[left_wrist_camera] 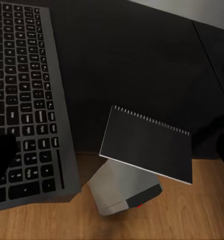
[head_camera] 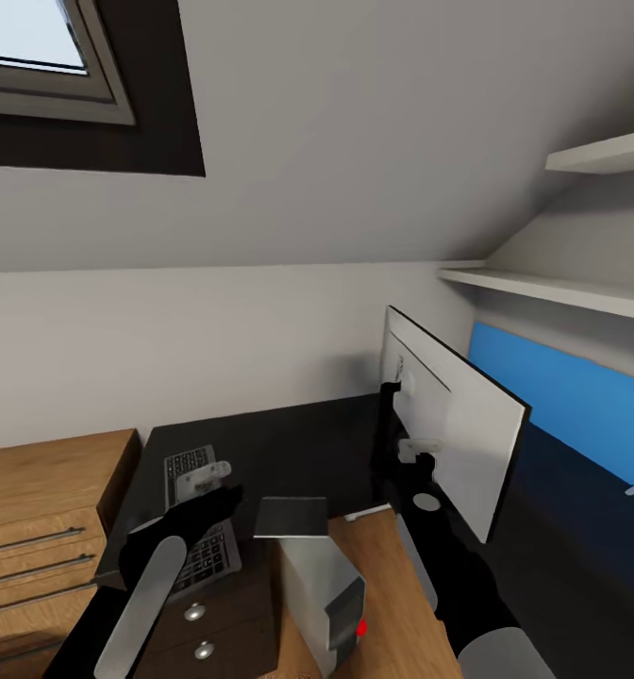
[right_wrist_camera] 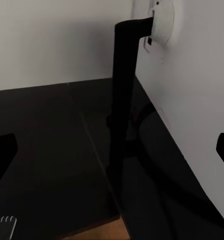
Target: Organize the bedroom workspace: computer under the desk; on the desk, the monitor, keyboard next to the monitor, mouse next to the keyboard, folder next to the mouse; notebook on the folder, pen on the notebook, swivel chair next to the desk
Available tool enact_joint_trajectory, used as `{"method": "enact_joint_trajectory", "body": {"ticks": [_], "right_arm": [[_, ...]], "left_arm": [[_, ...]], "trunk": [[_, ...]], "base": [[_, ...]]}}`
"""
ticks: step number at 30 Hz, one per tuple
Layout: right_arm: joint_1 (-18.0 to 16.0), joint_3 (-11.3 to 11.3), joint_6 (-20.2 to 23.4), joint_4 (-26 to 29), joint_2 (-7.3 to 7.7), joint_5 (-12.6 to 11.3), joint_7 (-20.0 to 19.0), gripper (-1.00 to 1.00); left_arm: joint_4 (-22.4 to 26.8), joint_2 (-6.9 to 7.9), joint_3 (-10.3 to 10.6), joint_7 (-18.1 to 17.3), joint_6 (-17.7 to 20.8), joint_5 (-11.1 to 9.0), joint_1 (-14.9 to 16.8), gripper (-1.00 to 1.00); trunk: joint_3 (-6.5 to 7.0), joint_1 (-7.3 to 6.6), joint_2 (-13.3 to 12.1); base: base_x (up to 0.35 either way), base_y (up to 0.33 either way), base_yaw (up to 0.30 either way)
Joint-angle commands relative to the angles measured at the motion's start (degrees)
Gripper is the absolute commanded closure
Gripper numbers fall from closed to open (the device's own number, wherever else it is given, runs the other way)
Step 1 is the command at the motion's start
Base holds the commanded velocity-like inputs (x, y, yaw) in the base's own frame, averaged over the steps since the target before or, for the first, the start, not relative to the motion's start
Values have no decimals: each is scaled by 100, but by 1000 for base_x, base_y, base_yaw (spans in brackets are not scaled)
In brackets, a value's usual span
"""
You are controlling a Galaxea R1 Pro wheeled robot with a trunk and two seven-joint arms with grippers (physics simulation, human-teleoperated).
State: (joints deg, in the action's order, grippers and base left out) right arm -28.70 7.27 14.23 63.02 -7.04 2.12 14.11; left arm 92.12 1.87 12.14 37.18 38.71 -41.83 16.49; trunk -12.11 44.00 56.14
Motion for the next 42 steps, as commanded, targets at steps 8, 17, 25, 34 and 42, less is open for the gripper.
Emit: {"method": "enact_joint_trajectory", "body": {"ticks": [8,17,25,34,42], "right_arm": [[-4,10,54,-9,2,17,5,-100],[-4,-4,26,-191,25,25,-22,-100],[-4,-19,-135,-577,27,20,-110,-100],[-9,-92,-375,-717,35,16,-176,-100],[-12,-150,-738,-828,36,21,-173,-100]], "left_arm": [[8,-2,37,61,5,-54,6,-100],[34,7,17,75,5,-48,8,-100],[34,6,28,179,12,-45,7,-100],[39,6,24,201,14,-44,7,-100],[43,12,-1,209,14,-44,5,-100]], "trunk": [[-15,1,6],[-15,1,6],[-15,1,6],[-15,1,6],[-15,1,6]], "base": [[9,0,25],[143,0,0],[197,0,0],[82,0,0],[134,0,0]]}}
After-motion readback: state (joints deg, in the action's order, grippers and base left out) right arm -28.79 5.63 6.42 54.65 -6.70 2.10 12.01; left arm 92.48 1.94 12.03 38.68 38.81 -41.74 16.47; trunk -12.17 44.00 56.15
